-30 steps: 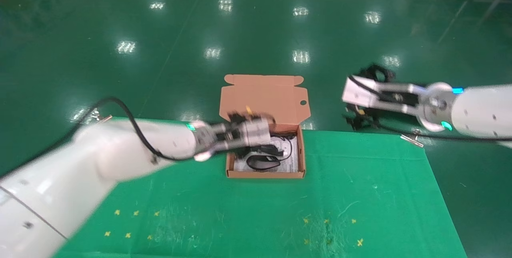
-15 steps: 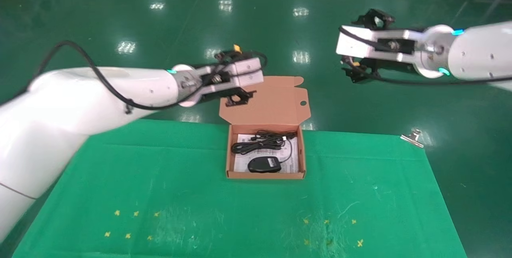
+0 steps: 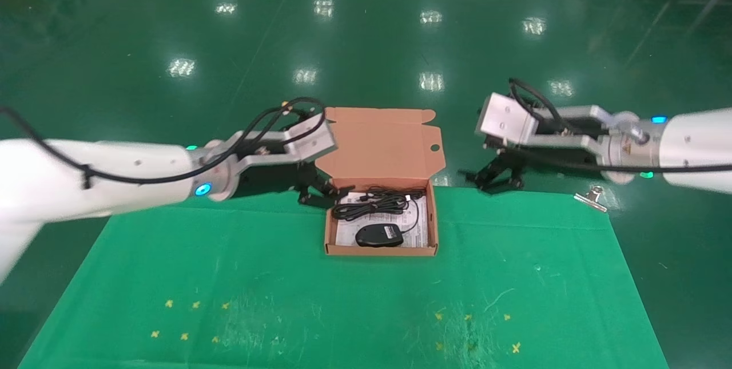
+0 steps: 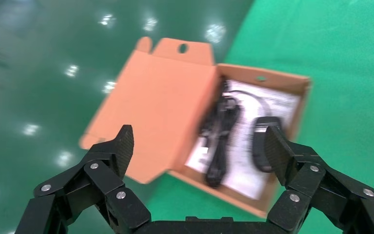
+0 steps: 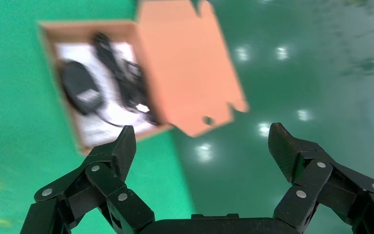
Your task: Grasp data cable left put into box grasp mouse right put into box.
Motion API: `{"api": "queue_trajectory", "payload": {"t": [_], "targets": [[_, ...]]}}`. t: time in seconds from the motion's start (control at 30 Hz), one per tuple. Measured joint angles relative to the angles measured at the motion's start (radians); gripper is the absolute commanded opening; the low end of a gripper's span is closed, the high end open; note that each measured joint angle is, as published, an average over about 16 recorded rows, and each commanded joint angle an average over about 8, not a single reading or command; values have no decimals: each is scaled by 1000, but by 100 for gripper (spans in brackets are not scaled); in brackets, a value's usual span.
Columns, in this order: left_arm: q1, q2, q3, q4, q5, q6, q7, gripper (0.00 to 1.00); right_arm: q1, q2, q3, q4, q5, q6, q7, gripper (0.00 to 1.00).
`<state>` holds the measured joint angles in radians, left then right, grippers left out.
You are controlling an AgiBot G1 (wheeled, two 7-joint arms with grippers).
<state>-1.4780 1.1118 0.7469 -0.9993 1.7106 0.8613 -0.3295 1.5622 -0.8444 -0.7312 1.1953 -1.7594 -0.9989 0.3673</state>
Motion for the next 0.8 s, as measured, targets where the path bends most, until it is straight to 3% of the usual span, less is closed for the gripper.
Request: {"api": "queue_trajectory", "payload": {"t": [0.57,0.8], "targets": [[158,-196,-183,-111,-384,248,56,100,-192,92,178,35,406,-196,-71,100],[190,-236,-220,-134,-462,299,67,100,-232,111,215,42,489,-236,-85,100]]}}
